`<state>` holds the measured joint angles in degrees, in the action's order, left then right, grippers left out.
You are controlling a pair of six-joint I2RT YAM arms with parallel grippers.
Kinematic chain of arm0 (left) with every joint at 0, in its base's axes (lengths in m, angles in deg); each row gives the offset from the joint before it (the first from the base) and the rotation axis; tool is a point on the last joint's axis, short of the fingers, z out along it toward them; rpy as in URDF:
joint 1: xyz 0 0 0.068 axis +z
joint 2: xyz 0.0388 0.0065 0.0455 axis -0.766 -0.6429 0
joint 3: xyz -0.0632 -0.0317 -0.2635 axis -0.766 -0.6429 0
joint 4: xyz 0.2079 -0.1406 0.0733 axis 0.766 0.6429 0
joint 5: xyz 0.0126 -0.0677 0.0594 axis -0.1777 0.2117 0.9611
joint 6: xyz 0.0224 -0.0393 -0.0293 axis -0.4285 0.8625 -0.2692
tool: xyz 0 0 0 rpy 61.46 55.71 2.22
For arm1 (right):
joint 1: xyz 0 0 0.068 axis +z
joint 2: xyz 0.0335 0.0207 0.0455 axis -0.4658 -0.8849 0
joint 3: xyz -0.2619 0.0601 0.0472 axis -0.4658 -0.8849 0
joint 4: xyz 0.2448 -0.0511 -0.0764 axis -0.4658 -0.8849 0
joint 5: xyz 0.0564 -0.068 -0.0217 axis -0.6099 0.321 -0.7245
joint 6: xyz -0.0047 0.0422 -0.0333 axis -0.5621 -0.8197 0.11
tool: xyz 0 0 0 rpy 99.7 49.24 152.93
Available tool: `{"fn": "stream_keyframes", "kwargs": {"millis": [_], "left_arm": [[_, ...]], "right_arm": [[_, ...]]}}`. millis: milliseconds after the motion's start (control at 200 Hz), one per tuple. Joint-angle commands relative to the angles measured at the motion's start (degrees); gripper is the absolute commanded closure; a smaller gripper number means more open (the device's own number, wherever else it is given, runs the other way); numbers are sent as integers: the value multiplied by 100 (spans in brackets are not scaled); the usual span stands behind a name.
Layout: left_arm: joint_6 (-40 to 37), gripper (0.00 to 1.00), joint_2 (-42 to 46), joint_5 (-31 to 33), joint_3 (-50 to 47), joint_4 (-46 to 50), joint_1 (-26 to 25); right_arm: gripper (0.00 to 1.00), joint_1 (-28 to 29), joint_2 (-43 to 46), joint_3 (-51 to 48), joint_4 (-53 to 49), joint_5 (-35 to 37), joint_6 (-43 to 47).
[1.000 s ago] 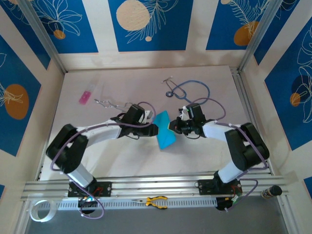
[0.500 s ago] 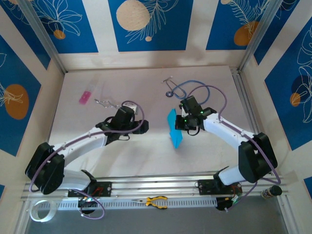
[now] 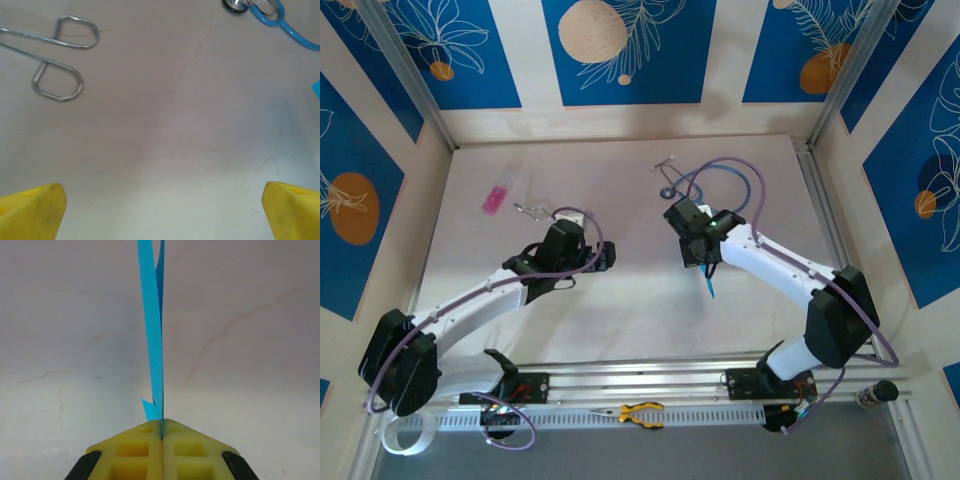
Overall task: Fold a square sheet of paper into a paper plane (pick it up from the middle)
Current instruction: Turn over the paper at the center of the table.
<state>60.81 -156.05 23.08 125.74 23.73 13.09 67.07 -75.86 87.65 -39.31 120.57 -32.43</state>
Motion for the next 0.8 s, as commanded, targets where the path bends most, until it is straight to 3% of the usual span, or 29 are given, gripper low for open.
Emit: {"fn": "stream_keyframes", "kwargs": {"millis": [0, 300, 475, 660, 795], "left_arm": [[108, 0, 352, 597, -203, 161, 91], [321, 0, 912, 1305, -469, 502, 199], [537, 0, 1157, 1761, -512, 859, 231], [561, 0, 1411, 1689, -640, 753, 297], [476, 0, 1373, 1338, -606, 671, 325]], "right_arm": [[96, 196, -336, 253, -588, 836, -309], [95, 752, -1441, 677, -714, 845, -574], [92, 1065, -1938, 945, -435, 324, -625], [89, 1232, -2244, 1245, 12, -395, -555], [79, 1246, -2298, 1357, 460, -1081, -381]]}}
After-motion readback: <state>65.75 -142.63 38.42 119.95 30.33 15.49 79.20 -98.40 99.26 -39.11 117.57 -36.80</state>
